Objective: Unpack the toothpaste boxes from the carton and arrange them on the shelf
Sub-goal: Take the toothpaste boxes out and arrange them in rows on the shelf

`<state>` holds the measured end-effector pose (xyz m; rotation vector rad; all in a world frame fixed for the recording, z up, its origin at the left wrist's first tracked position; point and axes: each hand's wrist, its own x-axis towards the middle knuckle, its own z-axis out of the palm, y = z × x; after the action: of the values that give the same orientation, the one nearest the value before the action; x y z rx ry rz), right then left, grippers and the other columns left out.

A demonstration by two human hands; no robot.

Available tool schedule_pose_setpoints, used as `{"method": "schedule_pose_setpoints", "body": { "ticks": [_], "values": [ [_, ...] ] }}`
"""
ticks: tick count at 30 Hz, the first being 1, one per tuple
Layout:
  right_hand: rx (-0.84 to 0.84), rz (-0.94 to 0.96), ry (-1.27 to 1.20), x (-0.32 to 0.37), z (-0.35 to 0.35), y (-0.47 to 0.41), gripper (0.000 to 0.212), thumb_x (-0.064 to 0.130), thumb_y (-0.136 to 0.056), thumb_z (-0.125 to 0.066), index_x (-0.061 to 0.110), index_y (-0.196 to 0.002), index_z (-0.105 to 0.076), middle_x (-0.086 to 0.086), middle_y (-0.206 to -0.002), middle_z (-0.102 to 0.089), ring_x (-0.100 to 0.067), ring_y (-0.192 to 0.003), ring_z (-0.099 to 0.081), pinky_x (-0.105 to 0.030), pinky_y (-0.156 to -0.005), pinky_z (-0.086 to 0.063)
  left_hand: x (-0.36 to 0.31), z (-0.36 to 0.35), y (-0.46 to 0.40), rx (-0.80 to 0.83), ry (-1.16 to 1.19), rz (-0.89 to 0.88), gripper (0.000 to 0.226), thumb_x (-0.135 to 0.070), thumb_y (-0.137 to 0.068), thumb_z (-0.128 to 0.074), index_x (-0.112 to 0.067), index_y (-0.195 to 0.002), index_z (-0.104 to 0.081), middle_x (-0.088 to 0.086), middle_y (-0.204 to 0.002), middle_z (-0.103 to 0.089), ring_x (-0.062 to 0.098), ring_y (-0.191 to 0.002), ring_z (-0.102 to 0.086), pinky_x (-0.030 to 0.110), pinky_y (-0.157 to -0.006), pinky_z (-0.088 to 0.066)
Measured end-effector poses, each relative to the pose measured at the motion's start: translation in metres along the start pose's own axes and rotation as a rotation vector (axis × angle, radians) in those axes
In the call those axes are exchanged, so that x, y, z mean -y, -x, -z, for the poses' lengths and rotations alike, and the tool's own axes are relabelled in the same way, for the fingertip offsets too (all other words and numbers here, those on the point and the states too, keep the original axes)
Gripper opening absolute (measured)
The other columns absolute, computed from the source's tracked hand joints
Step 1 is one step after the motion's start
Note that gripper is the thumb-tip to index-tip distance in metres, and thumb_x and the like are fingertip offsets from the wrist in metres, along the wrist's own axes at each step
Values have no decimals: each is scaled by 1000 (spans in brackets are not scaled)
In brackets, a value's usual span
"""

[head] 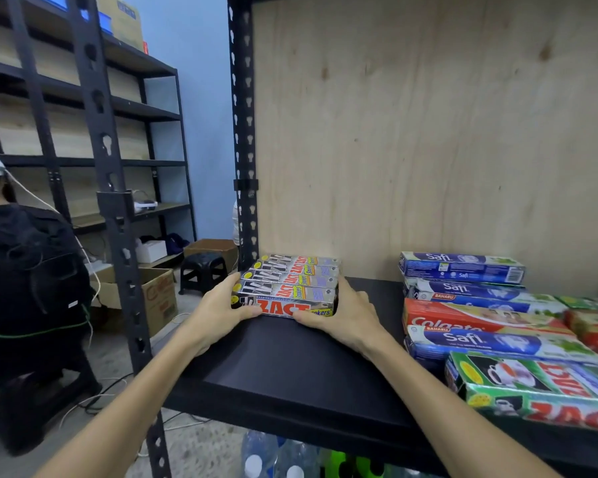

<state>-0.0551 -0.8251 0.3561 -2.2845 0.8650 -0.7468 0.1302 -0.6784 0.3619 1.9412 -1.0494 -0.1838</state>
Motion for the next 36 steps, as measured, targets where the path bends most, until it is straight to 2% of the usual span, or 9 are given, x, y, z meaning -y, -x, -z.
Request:
{"method": "schedule_pose_setpoints", "body": {
  "ticks": [3, 7, 15, 18, 22, 26, 29, 32, 36],
  "values": [
    [-44, 16, 1, 0, 1, 5, 102, 78, -61, -75, 34, -145, -37, 9, -141, -54, -26, -130, -40, -41, -107, -34, -5, 2, 5, 35, -24, -17, 97, -29, -81, -83, -16, -157, -24, 0, -157, -33, 8, -127, -41, 25, -106, -33],
    [-175, 24, -24, 2, 4, 15, 86, 74, -69, -73, 28, -137, -48, 5, -133, -57, -21, -120, -40, -40, -105, -39, -11, -2, 15, -2, -171, -111, 111, -51, -75, -82, -16, -158, -16, -1, -162, -14, 17, -149, -15, 39, -121, -20],
    [-389, 108, -106, 19, 28, 49, 47, 39, -93, -67, 14, -130, -52, 9, -111, -48, -6, -106, -29, -21, -85, -30, -48, -26, 35, -259, -79, -379, 55, -38, -91, -68, -22, -140, -49, -7, -138, -49, 8, -133, -39, 23, -107, -29],
    [-419, 92, -64, 18, 52, 53, 60, 39, -94, -65, 10, -142, -43, -3, -133, -54, -19, -124, -37, -28, -94, -36, -78, -60, 41, -236, 1, -404, 47, -35, -95, -64, -20, -138, -50, -8, -134, -52, 7, -127, -45, 20, -102, -32],
    [-396, 85, -92, -1, 100, 61, 76, 40, -93, -65, 18, -155, -27, -4, -150, -43, -22, -139, -29, -45, -109, -41, -123, -103, 33, -193, 99, -361, 50, -35, -95, -63, -16, -140, -50, -2, -137, -54, 13, -128, -48, 25, -106, -37],
    [-396, 66, -11, -39, 154, 65, 79, 37, -91, -68, 18, -155, -25, -6, -147, -47, -23, -140, -29, -39, -110, -35, -155, -146, 17, -72, 181, -279, 53, -39, -93, -64, -17, -139, -49, 1, -141, -54, 14, -129, -51, 36, -111, -41],
    [-367, 22, 85, -75, 186, 62, 85, 40, -89, -73, 18, -155, -25, -9, -146, -49, -25, -138, -36, -40, -111, -36, -167, -177, 2, 45, 347, -145, 58, -51, -88, -67, -25, -136, -48, -2, -136, -58, 11, -116, -61, 40, -101, -51],
    [-307, -15, 214, -113, 214, 60, 90, 46, -85, -75, 21, -156, -24, -8, -145, -52, -27, -135, -39, -40, -110, -36, -175, -203, -14, 137, 562, -35, 35, -40, -93, -67, -29, -124, -53, -4, -126, -66, 10, -100, -69, 36, -89, -57],
    [-199, -89, 403, -151, 250, 54, 100, 66, -80, -70, 30, -158, -19, -7, -150, -49, -34, -137, -38, -44, -111, -32, -186, -223, -36, 189, 758, 50, 34, -26, -97, -65, -26, -126, -47, -4, -100, -67, 3, -67, -72, 19, -54, -55]
  ]
}}
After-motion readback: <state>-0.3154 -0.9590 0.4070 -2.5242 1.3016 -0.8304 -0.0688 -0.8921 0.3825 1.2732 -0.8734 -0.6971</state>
